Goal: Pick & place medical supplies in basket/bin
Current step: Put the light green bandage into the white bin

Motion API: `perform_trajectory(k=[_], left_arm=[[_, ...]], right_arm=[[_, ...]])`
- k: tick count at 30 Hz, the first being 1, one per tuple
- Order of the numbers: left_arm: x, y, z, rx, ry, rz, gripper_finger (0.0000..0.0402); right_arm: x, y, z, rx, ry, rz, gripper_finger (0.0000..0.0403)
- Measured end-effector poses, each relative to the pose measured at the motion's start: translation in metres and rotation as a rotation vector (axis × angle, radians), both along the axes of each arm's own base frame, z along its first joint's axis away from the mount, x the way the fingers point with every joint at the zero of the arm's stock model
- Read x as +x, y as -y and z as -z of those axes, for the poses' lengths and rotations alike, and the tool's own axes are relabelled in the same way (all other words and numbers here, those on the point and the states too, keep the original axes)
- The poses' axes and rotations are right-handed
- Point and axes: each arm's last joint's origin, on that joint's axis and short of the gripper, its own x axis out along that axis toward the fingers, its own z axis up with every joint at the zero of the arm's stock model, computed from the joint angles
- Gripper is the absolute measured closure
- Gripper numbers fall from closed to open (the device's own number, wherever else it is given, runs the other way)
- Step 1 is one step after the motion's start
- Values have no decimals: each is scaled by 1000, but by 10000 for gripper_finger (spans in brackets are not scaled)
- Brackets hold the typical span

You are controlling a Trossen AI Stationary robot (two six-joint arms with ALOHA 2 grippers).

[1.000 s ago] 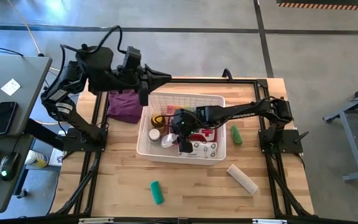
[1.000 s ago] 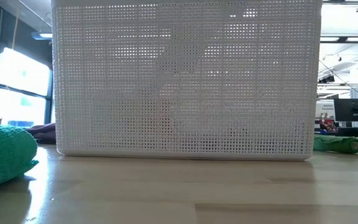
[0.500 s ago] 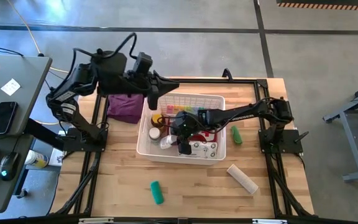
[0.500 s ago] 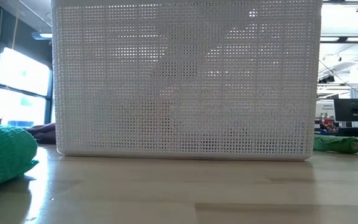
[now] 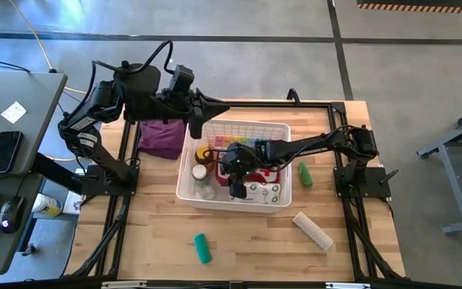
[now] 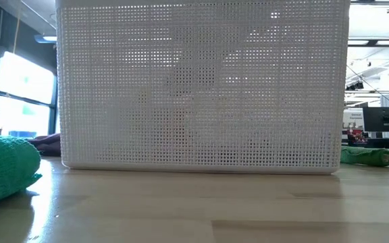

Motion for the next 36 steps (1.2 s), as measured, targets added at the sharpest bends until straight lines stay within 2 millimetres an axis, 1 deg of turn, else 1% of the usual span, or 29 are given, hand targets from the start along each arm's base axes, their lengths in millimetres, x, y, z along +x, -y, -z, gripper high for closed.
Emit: perform_trajectory(k=[2,4,9,12,14,16,18,20,24,26,27,29,31,34,36], left_arm=[[0,0,0,7,-3,9,334],[0,1,1,27,-16,26,334],[-6,1,5,58,-80,51,334],[-9,1,8,61,-124,53,334],[-11,0,10,74,-146,43,334],[-14,-1,12,91,-177,7,334],[-17,-2,18,103,-254,-28,334],[-18,-2,28,95,-345,-23,334],[-29,0,46,-17,-540,17,334],[-39,1,51,-90,-623,29,334],[-40,2,52,-112,-636,49,334],[-40,5,50,-113,-622,138,334],[-38,11,50,-79,-622,229,334],[-30,19,57,-21,-672,304,334],[-23,24,60,0,-678,317,334]], right_arm=[[0,0,-2,-4,5,5,212],[-1,2,-9,-7,21,12,217],[-13,10,-42,3,92,54,221],[-26,14,-63,-2,119,92,220],[-38,16,-79,-4,133,124,220],[-51,18,-96,9,154,144,220],[-66,17,-110,35,154,163,221],[-83,16,-124,69,154,179,222],[-125,12,-152,147,141,231,220],[-145,11,-163,172,132,267,220],[-155,10,-168,183,132,285,220],[-174,9,-176,205,131,304,221],[-192,8,-182,220,115,319,221],[-213,6,-182,237,41,334,219],[-225,5,-179,247,-24,329,219]])
